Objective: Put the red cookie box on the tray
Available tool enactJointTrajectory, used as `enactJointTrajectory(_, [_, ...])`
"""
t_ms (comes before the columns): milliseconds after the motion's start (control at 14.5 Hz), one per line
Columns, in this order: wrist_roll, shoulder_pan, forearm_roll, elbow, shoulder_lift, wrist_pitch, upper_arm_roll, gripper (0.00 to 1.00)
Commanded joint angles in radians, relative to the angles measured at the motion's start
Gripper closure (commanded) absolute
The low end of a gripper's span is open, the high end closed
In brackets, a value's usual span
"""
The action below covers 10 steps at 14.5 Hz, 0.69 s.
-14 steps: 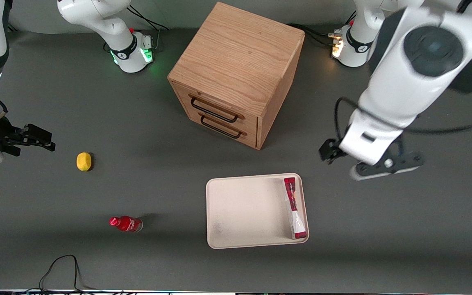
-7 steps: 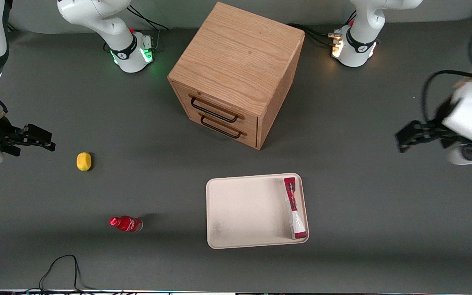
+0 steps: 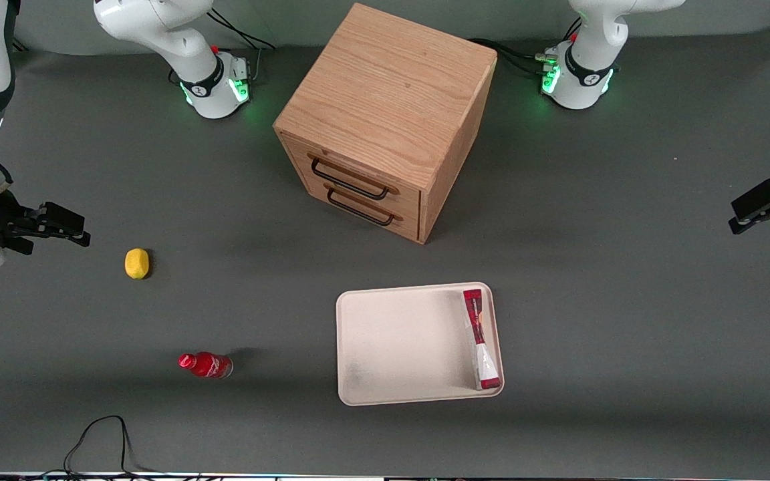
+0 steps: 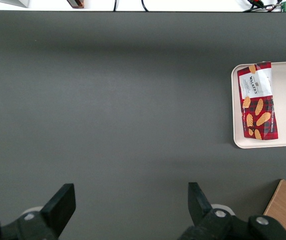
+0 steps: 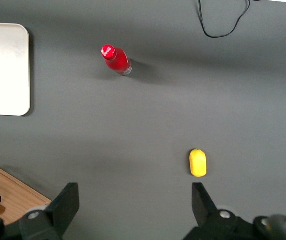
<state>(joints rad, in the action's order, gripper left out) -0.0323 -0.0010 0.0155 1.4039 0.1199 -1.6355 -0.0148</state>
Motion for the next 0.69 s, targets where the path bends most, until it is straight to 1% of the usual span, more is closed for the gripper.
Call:
enactJointTrajectory(0, [-0.026,-0.078,-0.008,0.105,-0.063,-0.044,0.063,0.00])
enactJointTrajectory(69, [-0.040,-0.121,-0.008,0.104,-0.065,-0.043,0.117,0.00])
enactJointTrajectory(207, [-0.041,-0.128,-0.011,0.096,-0.068,-0.018,0.130,0.00])
enactJointTrajectory(277, [-0.044,-0.128,-0.026,0.083,-0.066,0.017,0.130,0.00])
enactJointTrajectory(346, [-0.055,-0.129,-0.029,0.072,-0.063,0.061,0.128,0.00])
enactJointTrajectory(484, [-0.060,-0.125,-0.028,0.058,-0.060,0.088,0.118,0.00])
enactJointTrajectory(553, [-0.060,-0.108,-0.026,0.059,-0.065,0.091,0.090,0.00])
enactJointTrajectory(622, [-0.060,-0.067,-0.026,0.061,-0.068,0.095,0.053,0.00])
